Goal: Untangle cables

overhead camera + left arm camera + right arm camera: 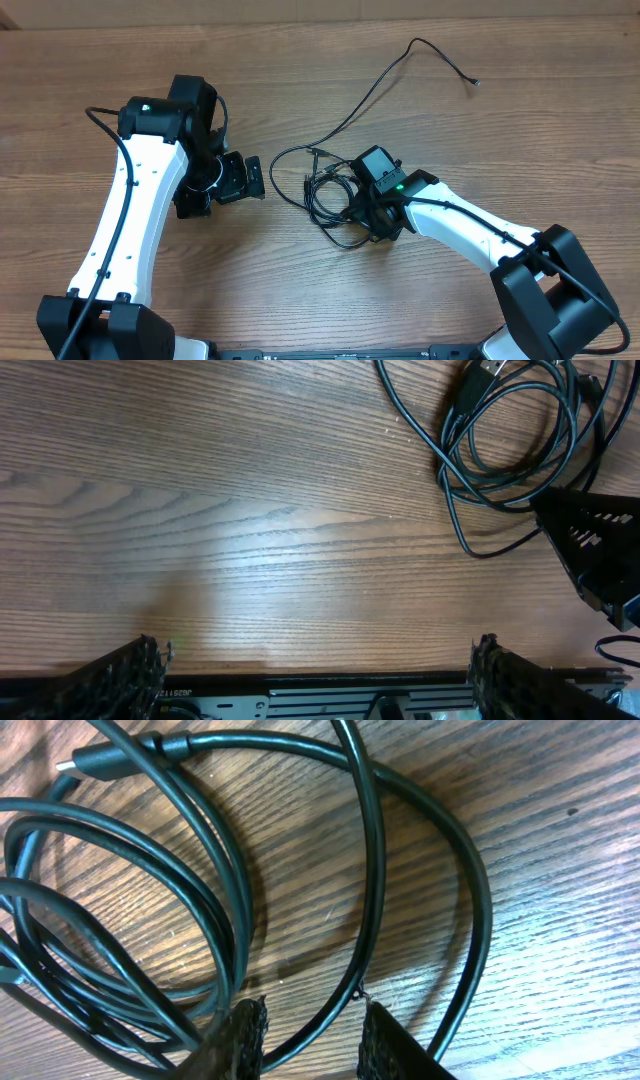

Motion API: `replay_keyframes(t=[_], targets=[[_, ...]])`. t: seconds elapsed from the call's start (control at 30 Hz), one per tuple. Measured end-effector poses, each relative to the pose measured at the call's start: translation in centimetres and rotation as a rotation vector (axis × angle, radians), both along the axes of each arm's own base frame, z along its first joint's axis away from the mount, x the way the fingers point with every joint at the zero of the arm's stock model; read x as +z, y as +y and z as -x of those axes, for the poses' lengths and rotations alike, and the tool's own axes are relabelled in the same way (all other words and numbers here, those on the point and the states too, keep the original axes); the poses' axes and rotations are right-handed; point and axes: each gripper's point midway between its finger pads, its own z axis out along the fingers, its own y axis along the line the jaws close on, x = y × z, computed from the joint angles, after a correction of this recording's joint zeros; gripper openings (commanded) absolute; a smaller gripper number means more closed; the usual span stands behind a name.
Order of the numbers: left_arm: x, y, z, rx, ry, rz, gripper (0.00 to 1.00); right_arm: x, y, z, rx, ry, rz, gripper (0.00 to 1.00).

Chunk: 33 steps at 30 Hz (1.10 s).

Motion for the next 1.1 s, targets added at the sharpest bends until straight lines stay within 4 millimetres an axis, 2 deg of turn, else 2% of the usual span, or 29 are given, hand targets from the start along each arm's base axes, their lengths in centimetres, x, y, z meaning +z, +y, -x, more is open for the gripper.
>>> replay_keyframes(t=[0.53,0.6,0.63,0.83,1.1], targets=[[0.00,0.00,-0.02,0.000,-0.001,0.000,1.00,-0.35,-0.19,-0.30,-0.004,-0.017,0.011,0.32],[0.00,0.00,-0.04,0.000,-0.002,0.000,0.99,-0.40,-0.19,-0.30,-0.005,-0.016,0.011,0.29],[0.00,0.00,-0.05,0.000,-0.002,0.000,1.00,-0.40,-0.16,-0.32,-0.004,-0.017,0.011,0.23],[-0.01,0.00,-0.09,0.000,-0.004,0.000,0.99,-0.39,-0.13,-0.39,-0.006,-0.020,0.009,0.04],[-0.02,-0.01,-0.10,0.000,-0.004,0.000,1.00,-0.18,-0.16,-0.27,-0.005,-0.007,0.009,0.04]])
